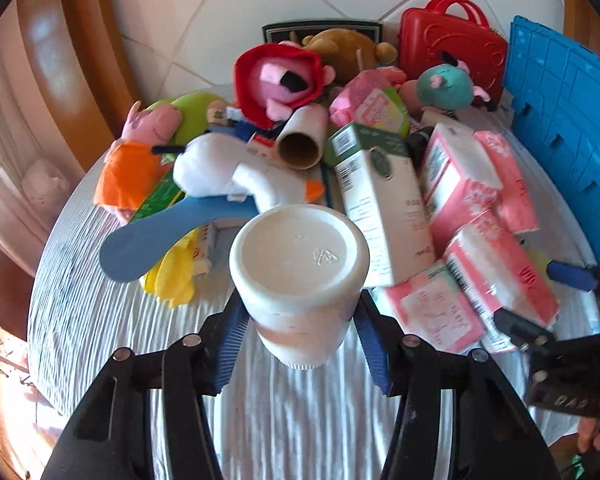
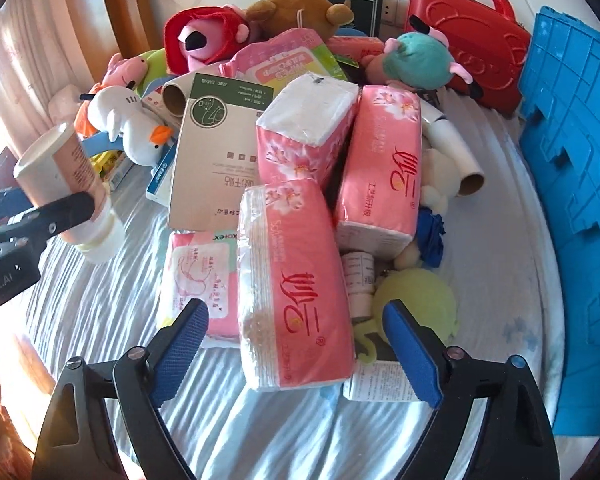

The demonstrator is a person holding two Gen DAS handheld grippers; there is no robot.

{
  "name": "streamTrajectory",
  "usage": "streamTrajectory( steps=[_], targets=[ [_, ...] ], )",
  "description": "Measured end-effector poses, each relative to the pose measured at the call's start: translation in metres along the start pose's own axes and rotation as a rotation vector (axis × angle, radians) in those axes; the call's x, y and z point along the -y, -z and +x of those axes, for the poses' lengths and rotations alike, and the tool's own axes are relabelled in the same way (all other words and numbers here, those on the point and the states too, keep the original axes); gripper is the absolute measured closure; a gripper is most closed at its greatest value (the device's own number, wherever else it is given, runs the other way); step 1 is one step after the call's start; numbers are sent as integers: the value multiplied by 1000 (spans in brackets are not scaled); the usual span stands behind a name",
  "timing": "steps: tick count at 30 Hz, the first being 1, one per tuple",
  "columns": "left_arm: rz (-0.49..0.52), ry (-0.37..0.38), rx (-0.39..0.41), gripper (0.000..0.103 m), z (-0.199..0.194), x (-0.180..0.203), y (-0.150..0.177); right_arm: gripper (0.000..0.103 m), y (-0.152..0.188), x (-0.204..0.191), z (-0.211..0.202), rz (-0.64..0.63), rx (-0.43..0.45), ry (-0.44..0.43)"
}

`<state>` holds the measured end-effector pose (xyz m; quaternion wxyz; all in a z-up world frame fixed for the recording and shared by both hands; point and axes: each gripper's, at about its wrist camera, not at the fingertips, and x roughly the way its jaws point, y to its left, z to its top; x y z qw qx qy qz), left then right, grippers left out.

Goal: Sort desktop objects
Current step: 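Grasp the white cylindrical jar with the left tool while the right tool approaches the pink pad pack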

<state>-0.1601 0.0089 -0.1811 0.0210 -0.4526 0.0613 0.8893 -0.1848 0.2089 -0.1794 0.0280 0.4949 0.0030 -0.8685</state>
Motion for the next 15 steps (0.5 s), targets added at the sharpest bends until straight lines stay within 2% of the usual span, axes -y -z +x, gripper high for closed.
streamTrajectory(
  steps=[4,8,12,15],
  targets=[
    [-45,-13,-57,51,18,-21,21,15,-5,-17,-9,-18,48,-26],
    [-51,-10,-51,51,20,-29,30,18,-6,-39,-16,-41,71,-64],
    [-49,3,-43,51,23,-31,32,20,2,-62,-10,-53,54,-127],
    [-38,-1,-36,51,28,-30,33,22,10,-70,10,-39,5,-124]
  ],
)
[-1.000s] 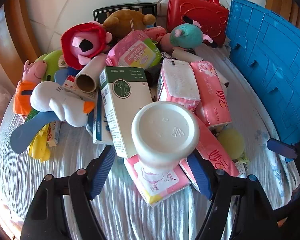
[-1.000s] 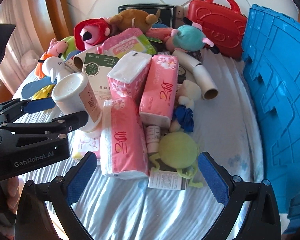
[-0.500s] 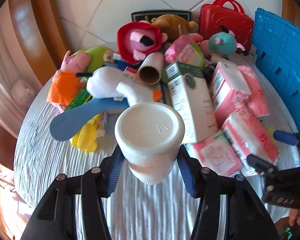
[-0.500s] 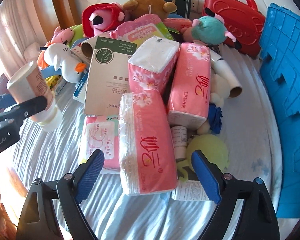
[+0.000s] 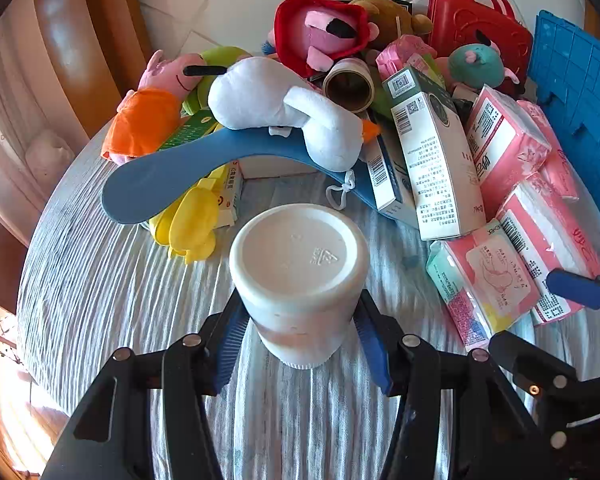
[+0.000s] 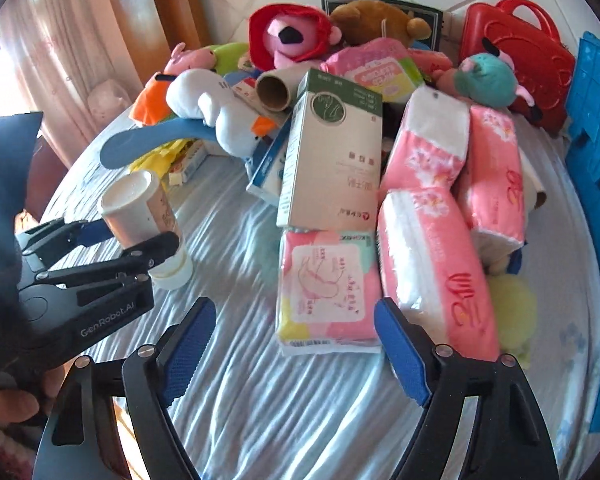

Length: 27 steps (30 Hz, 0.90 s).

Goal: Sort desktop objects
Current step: 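Grasp the white cylindrical jar with the left tool while the right tool approaches the pink pad pack, then grasp the pink Kotex pad pack with the right tool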

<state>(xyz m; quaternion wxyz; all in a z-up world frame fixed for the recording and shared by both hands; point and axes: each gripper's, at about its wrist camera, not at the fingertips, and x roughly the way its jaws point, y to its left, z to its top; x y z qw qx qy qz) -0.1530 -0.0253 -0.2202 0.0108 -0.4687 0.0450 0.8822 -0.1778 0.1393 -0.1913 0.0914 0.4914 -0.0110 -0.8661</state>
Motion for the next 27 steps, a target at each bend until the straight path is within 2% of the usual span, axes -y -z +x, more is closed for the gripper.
streamTrajectory(
  steps=[3,7,14,16,18,21,24,27],
  targets=[
    [9,2,20,51,2,1,0,25,6,3,19,14,-15,66],
    [21,-3,39,51,3,5,-2,19,2,-4,28,-6,-10,123],
    [9,-24,61,51,4,-5,1,19,9,-24,25,33,-16,40],
    [0,-18,64,51,4,-8,1,21,10,-27,22,61,-8,18],
    [8,-20,66,51,4,-8,2,21,11,-30,22,61,3,54],
    [27,-28,73,51,3,-5,5,20,11,-21,28,72,15,160],
    [32,-33,76,51,2,-4,8,12,11,-9,35,97,3,190],
    [29,-29,74,51,1,-5,8,12,14,-2,54,119,-44,205]
  ],
)
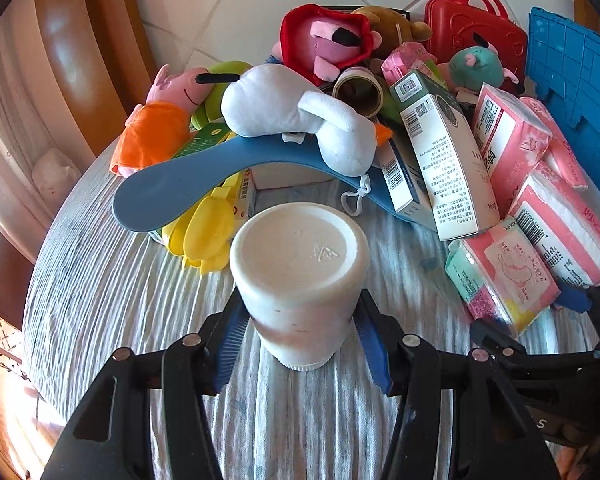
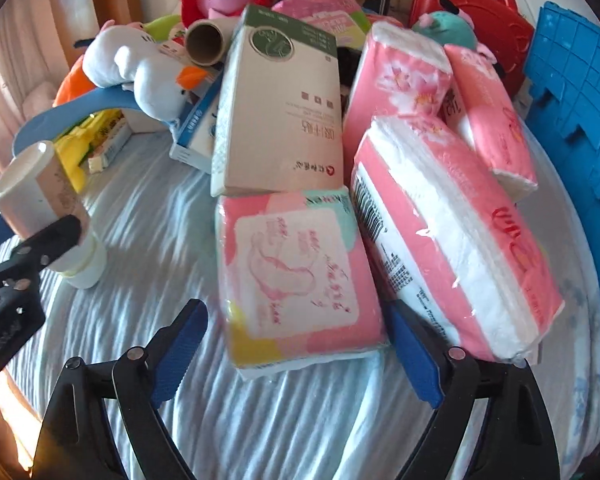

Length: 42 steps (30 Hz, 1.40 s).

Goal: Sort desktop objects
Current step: 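Grasp the pink Kotex pad pack with the right tool, then lift and carry the white jar and pink pad pack over the blue bin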

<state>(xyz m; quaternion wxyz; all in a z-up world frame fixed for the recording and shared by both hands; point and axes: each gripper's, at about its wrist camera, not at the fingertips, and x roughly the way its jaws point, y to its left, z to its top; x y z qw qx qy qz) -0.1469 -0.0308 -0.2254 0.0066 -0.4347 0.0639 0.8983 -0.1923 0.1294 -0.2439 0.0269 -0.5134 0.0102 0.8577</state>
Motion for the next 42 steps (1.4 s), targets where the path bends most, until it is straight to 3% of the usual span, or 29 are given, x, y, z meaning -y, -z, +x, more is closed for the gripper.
streamTrajectory(
  steps=[2,8,10,11,17,28,35,42],
  targets=[
    [-3,5,0,51,0,-2,1,13,4,6,9,48,-35,-49],
    [-5,-2,-1,50,-1,-2,4,13,3,9,3,53,0,-66],
    [-2,-5,-2,50,-1,-1,3,18,2,7,4,45,-2,-64],
    [-2,-5,-5,50,-1,0,3,30,1,5,5,35,-9,-47],
    [-13,9,-19,51,-2,0,2,33,0,-2,-8,-7,17,-38],
    [2,11,68,50,-39,7,-22,33,-25,-3,-74,-66,188,-71],
    [15,15,175,50,-81,22,-52,33,-41,23,-120,-50,306,-48],
    [45,69,278,50,-123,67,-90,33,-49,65,-181,-34,428,4]
  ],
)
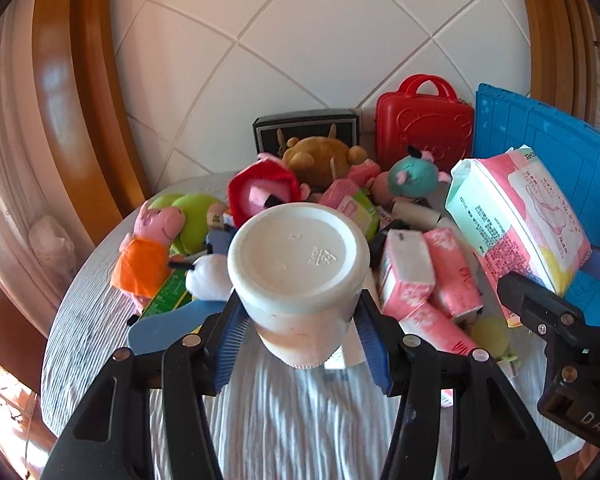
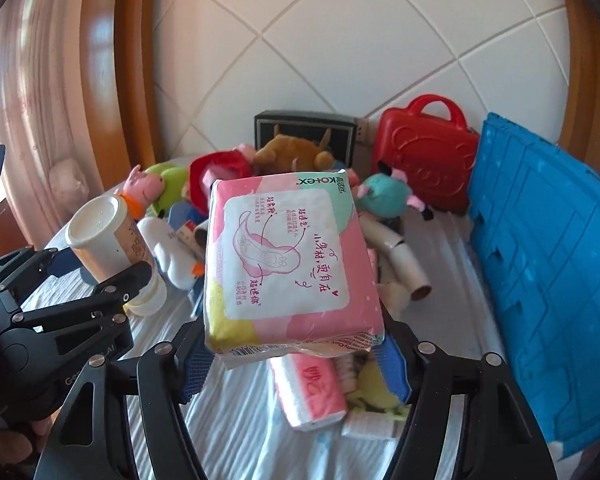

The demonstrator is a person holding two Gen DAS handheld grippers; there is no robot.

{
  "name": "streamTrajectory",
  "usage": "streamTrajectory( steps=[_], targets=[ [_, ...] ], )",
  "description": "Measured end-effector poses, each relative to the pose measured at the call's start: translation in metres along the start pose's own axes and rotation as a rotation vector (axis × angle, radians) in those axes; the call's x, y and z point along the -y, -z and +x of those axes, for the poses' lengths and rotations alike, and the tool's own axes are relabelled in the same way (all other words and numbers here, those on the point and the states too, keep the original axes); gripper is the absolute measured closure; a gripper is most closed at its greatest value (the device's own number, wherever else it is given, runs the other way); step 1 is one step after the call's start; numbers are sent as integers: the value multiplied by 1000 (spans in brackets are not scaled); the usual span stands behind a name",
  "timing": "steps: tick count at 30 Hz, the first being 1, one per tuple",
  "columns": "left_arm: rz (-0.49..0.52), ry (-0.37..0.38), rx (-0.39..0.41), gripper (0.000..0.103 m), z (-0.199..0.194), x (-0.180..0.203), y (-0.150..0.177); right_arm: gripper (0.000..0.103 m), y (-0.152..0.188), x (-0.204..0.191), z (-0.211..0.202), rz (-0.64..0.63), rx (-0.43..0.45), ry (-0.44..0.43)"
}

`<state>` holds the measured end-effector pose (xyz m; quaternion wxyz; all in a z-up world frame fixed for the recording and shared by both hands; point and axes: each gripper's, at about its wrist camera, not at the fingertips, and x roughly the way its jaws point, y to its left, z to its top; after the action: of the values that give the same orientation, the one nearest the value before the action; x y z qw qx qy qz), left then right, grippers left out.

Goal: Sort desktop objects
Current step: 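Lift and carry the white jar and pink pad pack over the blue bin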

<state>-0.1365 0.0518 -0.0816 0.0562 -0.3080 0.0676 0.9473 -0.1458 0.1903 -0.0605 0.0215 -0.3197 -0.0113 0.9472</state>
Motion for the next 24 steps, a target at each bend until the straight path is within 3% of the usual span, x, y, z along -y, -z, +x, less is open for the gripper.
streamTrajectory(
  steps=[6,16,21,24],
  targets=[
    [48,90,105,50,-24,69,-56,33,-32,64,-52,21,106,105],
    [106,239,273,51,-74,209,-146,33,-63,212,-157,108,271,323],
    [138,326,297,51,-93,286,-183,33,-52,284,-186,141,251,433],
    [173,387,262,51,-100,335,-193,33,-39,324,-189,173,199,480]
  ],
)
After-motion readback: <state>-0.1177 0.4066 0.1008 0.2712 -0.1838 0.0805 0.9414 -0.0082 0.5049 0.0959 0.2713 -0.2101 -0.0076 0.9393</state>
